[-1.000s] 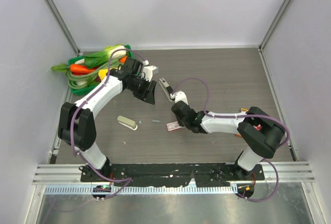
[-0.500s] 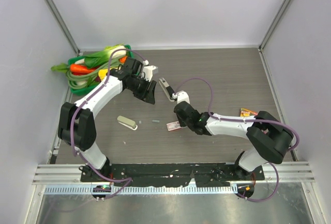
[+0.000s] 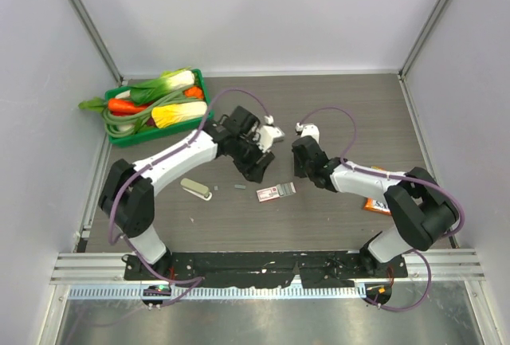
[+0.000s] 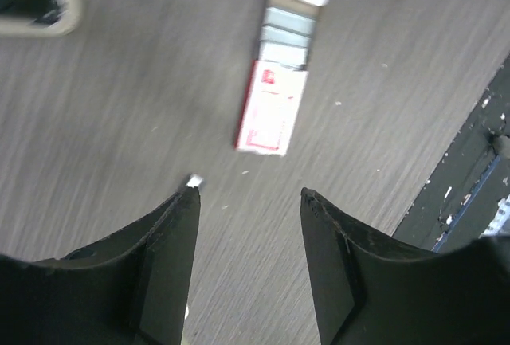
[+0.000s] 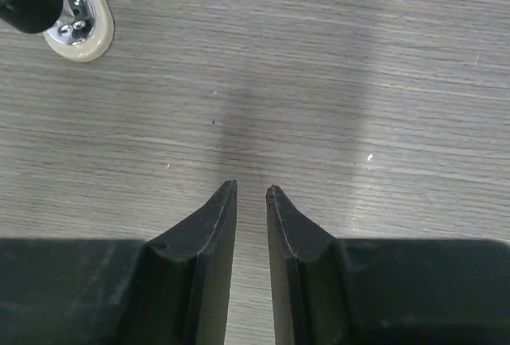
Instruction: Unload the staples from the stapler
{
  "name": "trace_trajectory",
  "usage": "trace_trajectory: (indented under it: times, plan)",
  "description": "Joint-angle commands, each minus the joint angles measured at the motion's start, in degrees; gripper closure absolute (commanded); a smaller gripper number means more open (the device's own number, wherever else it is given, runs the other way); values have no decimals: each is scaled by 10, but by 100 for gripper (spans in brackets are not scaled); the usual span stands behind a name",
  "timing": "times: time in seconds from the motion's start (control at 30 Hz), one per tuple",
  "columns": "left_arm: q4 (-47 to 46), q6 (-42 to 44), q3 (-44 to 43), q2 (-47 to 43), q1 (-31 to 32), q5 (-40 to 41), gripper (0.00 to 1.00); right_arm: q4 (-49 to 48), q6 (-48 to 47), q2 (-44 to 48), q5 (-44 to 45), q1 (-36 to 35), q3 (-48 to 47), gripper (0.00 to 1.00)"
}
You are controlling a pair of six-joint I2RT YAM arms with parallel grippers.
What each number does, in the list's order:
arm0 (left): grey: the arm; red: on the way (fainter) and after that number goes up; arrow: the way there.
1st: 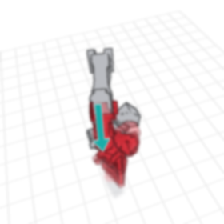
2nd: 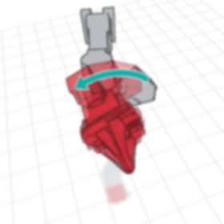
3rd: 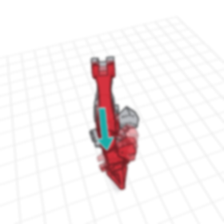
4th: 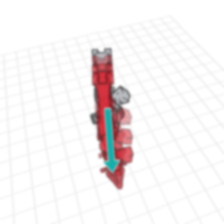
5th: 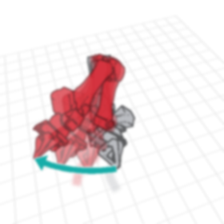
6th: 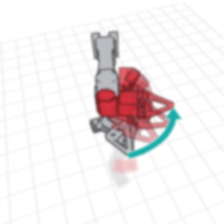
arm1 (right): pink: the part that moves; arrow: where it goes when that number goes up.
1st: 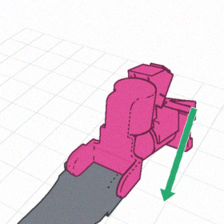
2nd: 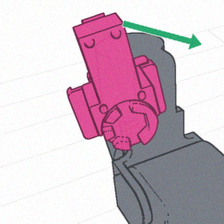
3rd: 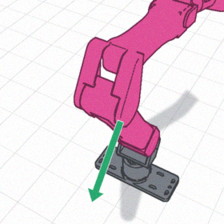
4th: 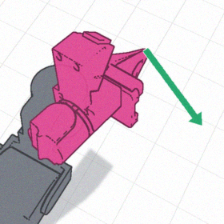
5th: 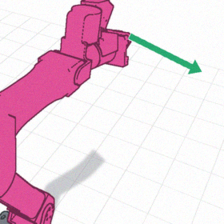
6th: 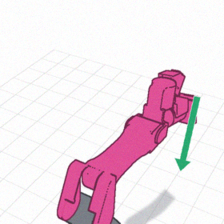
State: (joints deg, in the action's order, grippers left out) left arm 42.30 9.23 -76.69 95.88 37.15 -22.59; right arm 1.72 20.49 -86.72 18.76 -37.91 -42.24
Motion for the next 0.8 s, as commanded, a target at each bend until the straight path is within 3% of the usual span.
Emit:
trace_trajectory:
  times: [0.0, 0.37, 0.47, 0.6, 0.77]
  plan:
    - [-21, 40, -3, 32, 54, 44, 43, -14, 11, 2, -25, 8, -30, 73]
    - [-119, 47, 53, 51, 97, 21, 38, -99, 33, -61, -126, 65, -25, 78]
    - [-156, 14, 73, 40, 98, 34, 37, -116, 45, -71, -152, 75, -17, 80]
    - [-222, -25, 117, 10, 98, 38, 36, -148, 71, -67, -188, 80, 23, 82]
    - [-231, -20, 142, 19, 107, 40, 34, -182, 89, -66, -239, 80, 58, 84]
